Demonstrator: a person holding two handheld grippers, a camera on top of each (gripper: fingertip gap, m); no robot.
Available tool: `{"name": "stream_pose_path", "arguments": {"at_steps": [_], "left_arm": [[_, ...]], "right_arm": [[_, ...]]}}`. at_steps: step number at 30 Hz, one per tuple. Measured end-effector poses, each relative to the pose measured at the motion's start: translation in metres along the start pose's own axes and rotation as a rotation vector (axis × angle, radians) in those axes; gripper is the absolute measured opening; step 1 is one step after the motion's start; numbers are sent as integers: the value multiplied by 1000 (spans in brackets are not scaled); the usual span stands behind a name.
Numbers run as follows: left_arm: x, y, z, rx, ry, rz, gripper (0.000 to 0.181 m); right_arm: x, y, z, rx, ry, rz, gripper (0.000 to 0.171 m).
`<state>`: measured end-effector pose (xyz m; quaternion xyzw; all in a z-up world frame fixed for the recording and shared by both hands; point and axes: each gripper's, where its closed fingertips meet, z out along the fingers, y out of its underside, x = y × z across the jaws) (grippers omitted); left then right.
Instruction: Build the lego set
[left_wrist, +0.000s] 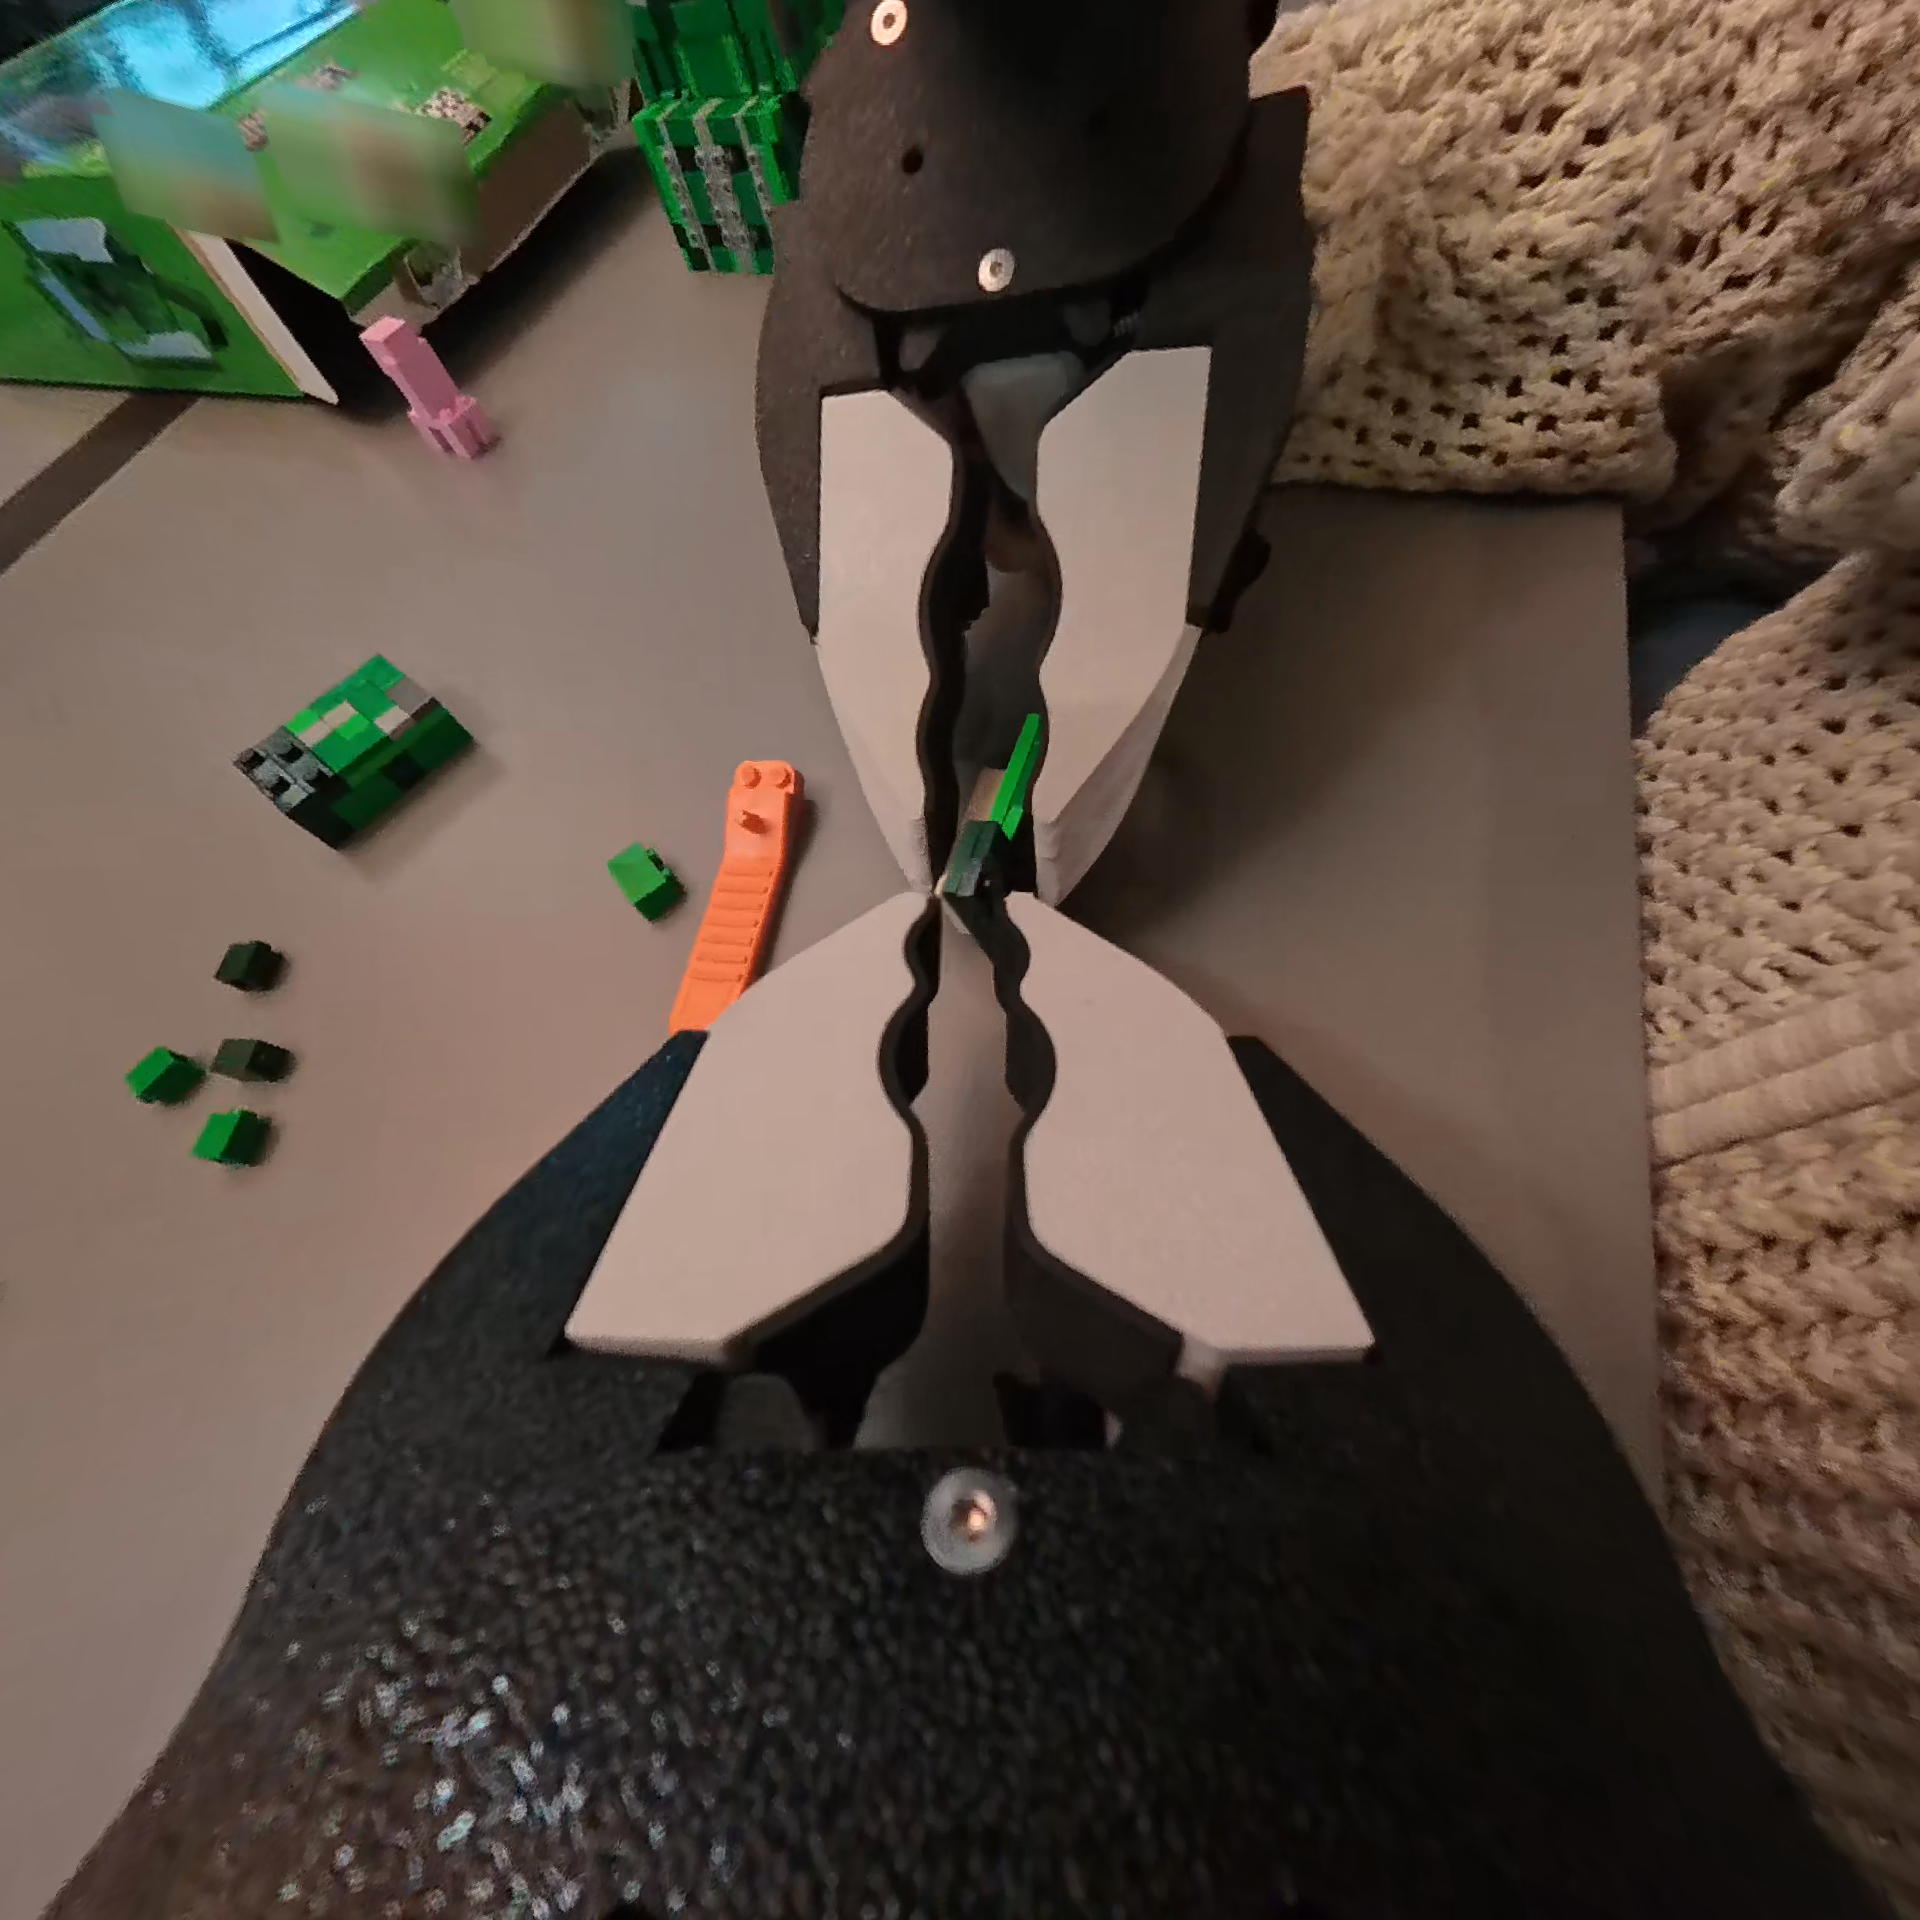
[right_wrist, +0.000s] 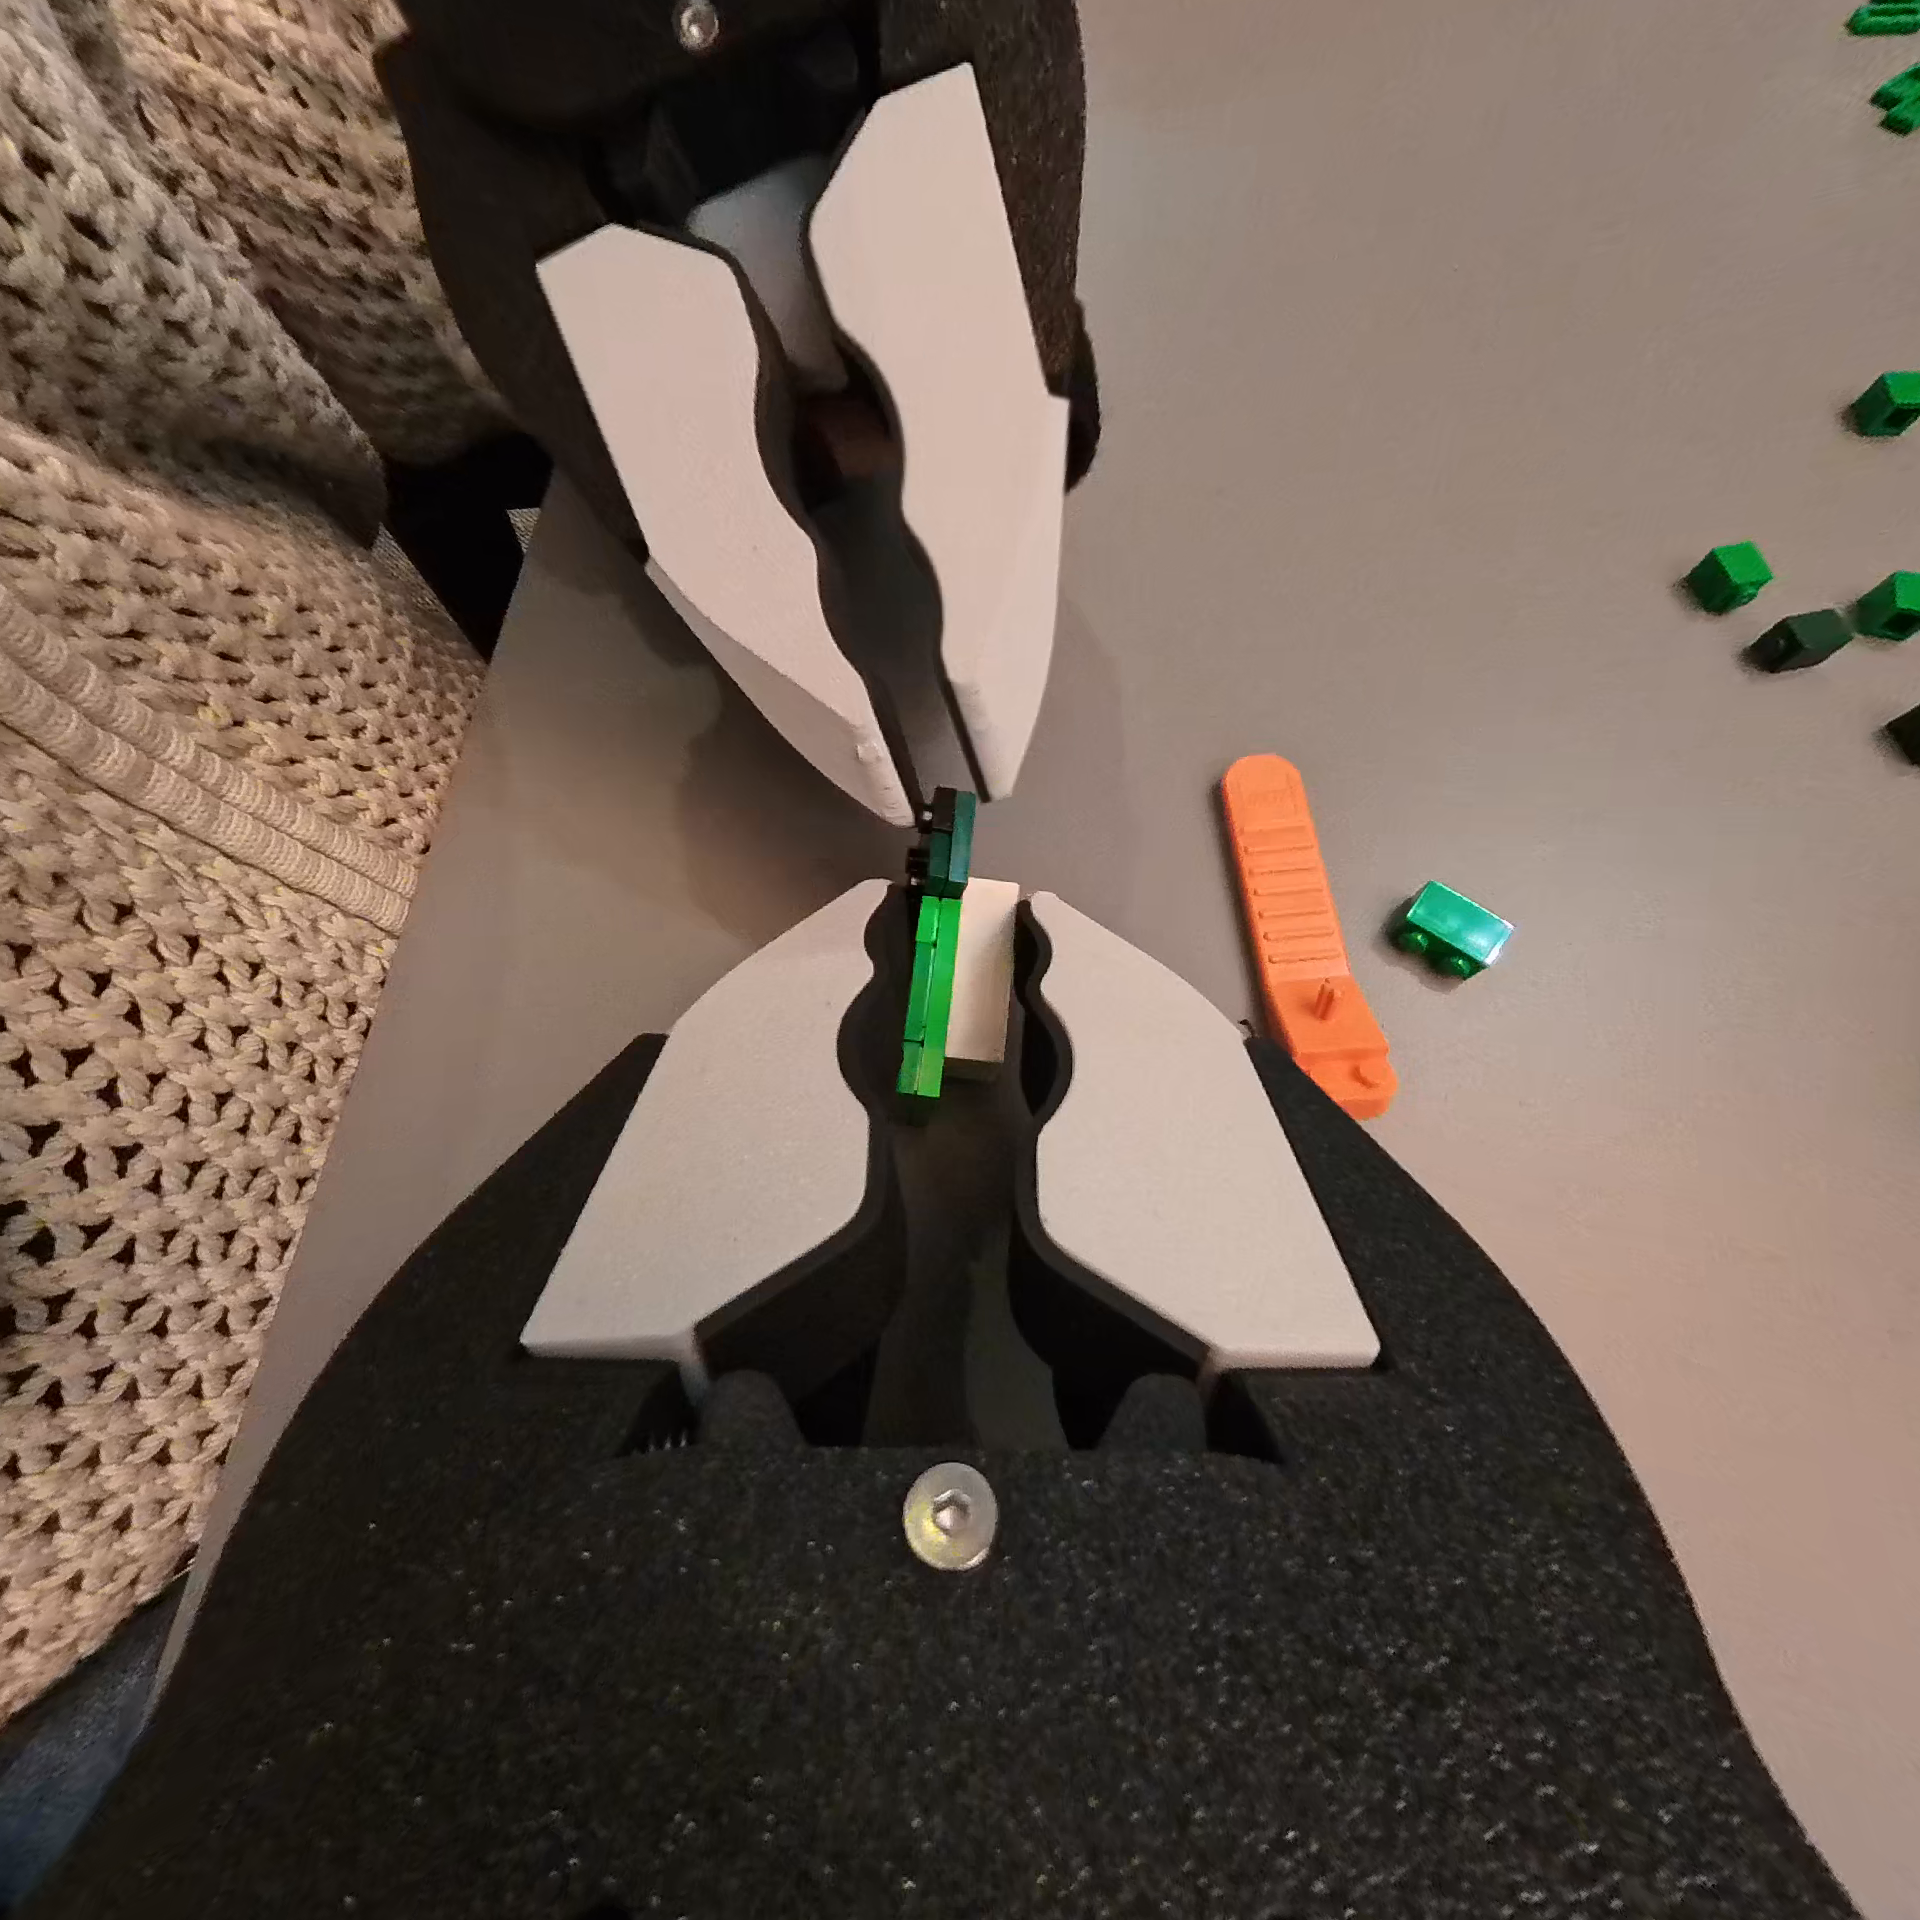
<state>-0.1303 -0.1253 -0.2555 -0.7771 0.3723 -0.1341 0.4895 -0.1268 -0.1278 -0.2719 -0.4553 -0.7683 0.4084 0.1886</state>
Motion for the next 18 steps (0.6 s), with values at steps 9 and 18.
{"name": "stream_pose_path", "arguments": {"at_steps": [9, 18], "left_arm": [[-5, -20, -9, 119, -44, 66, 1], [-16, -20, -13, 124, -70, 15, 10]], "right_arm": [[0, 1, 1, -10, -6, 0, 19], [1, -5, -3, 40, 16, -23, 18]]}}
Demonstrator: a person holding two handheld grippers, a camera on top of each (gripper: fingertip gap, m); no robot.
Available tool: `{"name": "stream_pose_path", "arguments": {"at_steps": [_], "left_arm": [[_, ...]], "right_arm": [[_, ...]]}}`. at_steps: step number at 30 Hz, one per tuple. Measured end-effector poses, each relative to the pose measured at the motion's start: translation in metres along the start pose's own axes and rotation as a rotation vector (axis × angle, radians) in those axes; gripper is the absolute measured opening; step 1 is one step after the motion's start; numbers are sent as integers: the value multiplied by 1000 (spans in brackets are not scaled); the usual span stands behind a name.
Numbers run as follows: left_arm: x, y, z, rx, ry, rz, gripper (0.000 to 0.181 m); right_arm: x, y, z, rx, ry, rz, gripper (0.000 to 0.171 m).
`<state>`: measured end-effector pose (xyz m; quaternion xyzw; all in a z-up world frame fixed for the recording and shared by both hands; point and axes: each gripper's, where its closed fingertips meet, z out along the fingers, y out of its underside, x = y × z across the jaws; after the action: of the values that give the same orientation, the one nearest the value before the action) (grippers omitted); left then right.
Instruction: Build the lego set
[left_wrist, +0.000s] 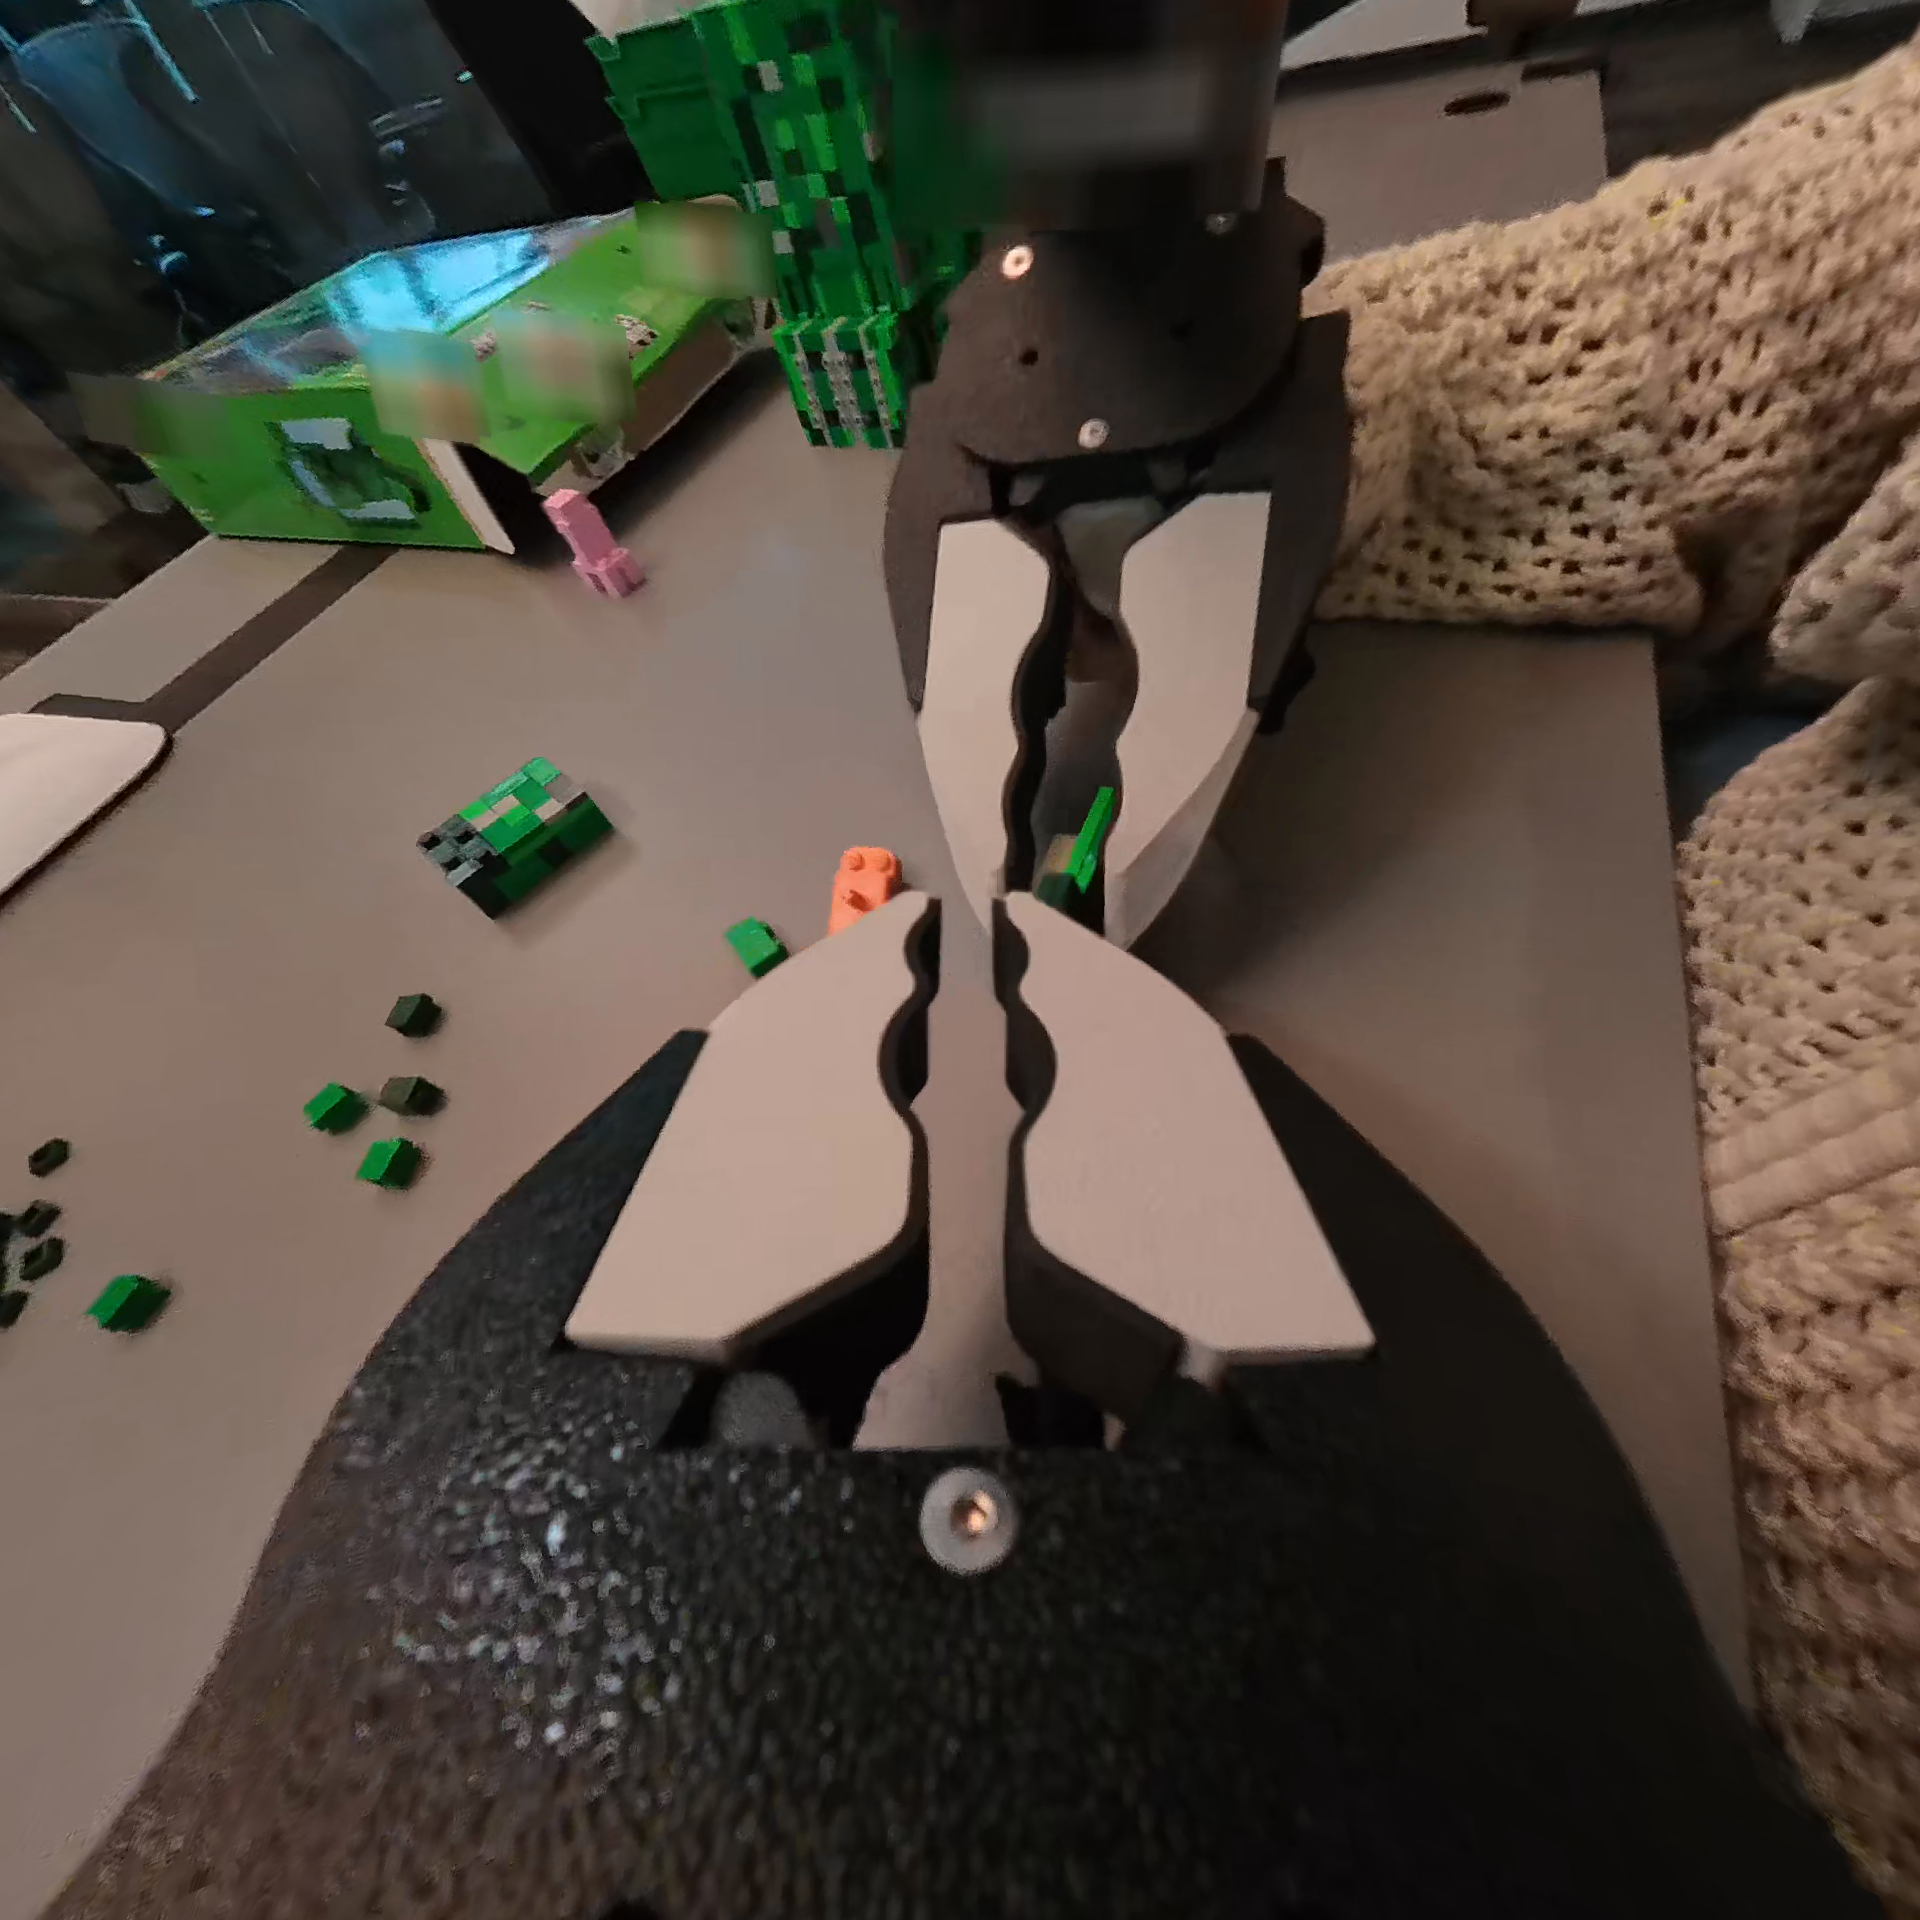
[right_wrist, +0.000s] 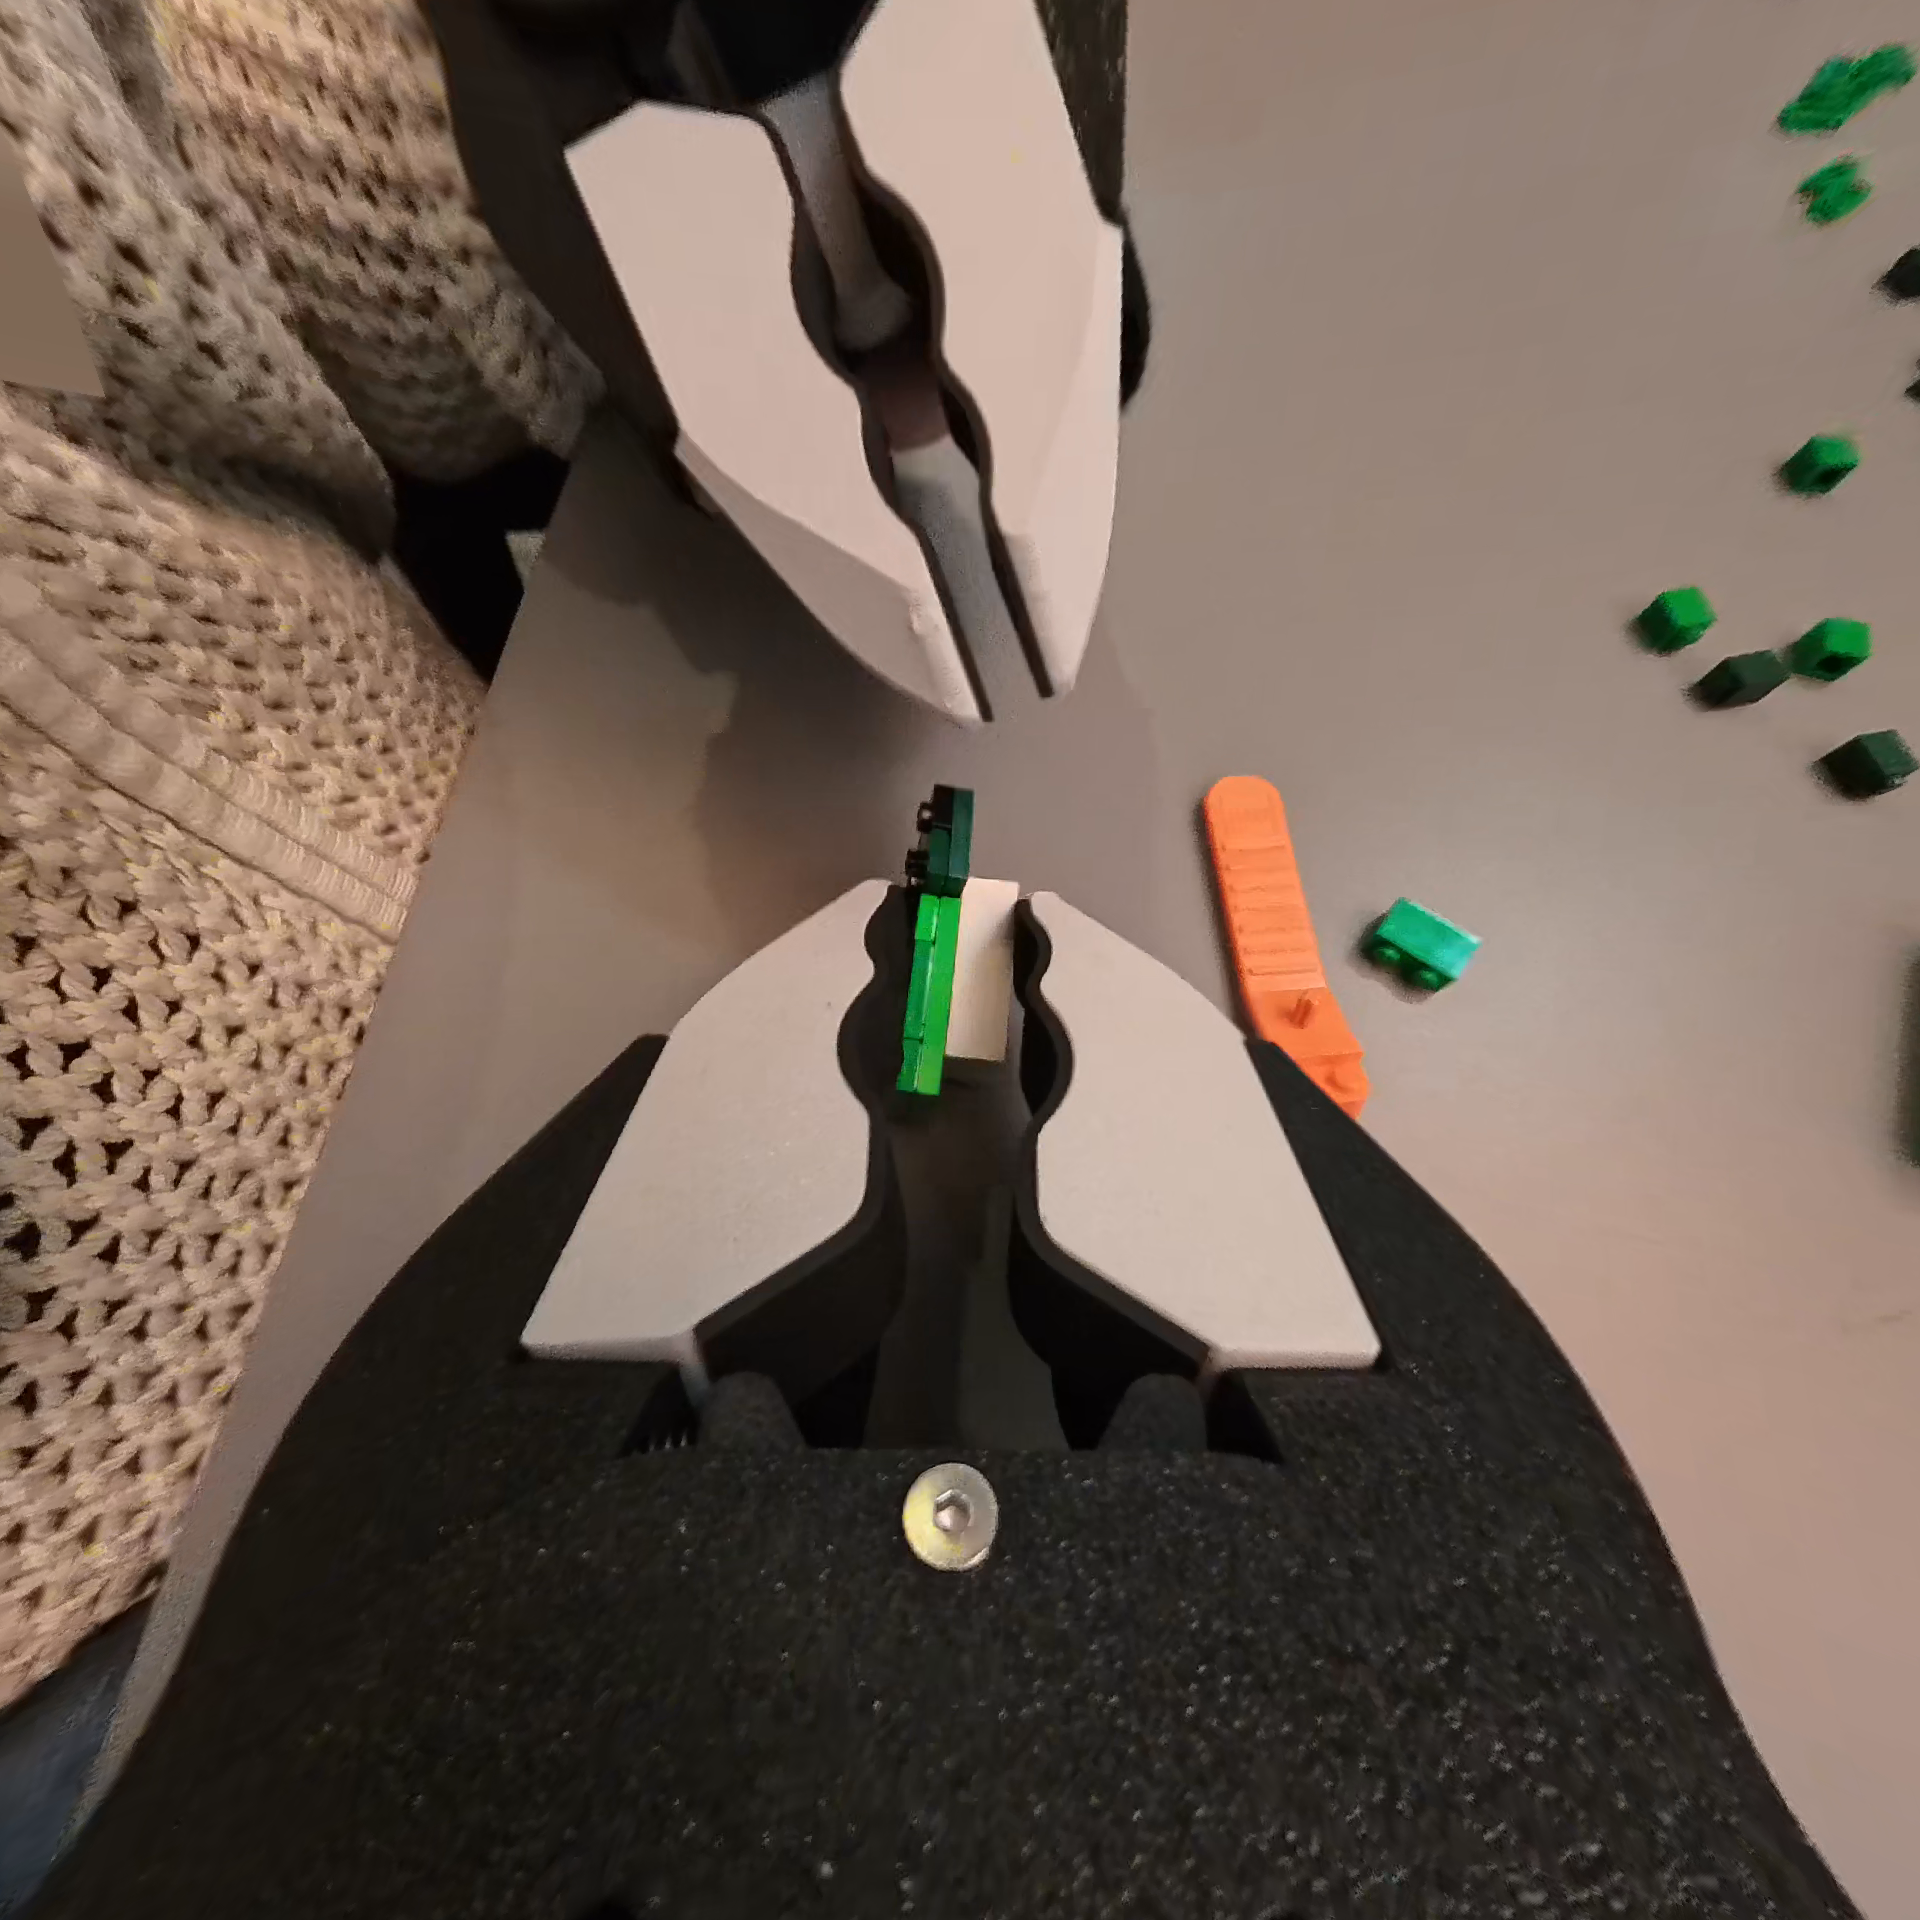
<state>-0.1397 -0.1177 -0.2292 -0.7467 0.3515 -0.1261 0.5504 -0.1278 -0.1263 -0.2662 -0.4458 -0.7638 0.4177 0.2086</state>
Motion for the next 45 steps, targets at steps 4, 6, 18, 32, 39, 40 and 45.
{"name": "stream_pose_path", "arguments": {"at_steps": [4, 6, 18, 32, 39, 40, 45], "left_arm": [[0, 5, -1, -13, 13, -30, 34], [2, 7, 2, -22, 23, -23, 41], [-7, 6, 26, -52, -30, -280, 30], [-16, -36, 27, 215, 3, -484, 12], [-22, -28, 13, 196, -35, -377, 31], [-21, -25, 11, 181, -40, -352, 31], [-10, -15, 1, 123, -28, -251, 33]], "right_arm": [[7, -13, -10, 101, 68, -69, 18], [7, -16, -12, 116, 100, -119, 18], [31, -71, -53, 600, 58, 212, 18], [41, -82, -65, 783, -24, 382, 18], [40, -68, -59, 616, 94, 204, 18], [37, -61, -54, 546, 105, 156, 18], [20, -31, -29, 227, 75, 7, 18]]}}
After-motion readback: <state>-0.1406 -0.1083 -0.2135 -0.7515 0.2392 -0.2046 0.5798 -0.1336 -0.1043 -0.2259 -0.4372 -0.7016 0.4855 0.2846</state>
